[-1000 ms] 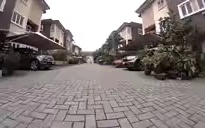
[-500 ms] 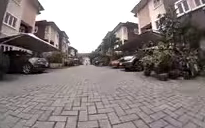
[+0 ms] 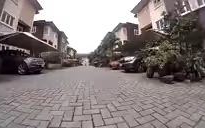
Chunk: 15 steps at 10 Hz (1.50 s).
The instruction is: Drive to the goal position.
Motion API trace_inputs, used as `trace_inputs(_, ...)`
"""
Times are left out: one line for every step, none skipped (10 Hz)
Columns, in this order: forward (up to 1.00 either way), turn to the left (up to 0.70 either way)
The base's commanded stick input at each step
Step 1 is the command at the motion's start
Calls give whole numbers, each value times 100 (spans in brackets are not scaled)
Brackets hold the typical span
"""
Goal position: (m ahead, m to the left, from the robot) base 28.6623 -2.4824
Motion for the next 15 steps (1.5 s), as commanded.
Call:
trace_inputs(70, 0)
trace_inputs(70, 0)
trace_inputs(70, 0)
trace_inputs(70, 0)
trace_inputs(70, 0)
trace_inputs(70, 0)
trace_inputs(70, 0)
trace_inputs(70, 0)
trace_inputs(70, 0)
trace_inputs(70, 0)
trace_inputs(70, 0)
trace_inputs(70, 0)
trace_inputs(70, 0)
trace_inputs(70, 0)
trace_inputs(70, 0)
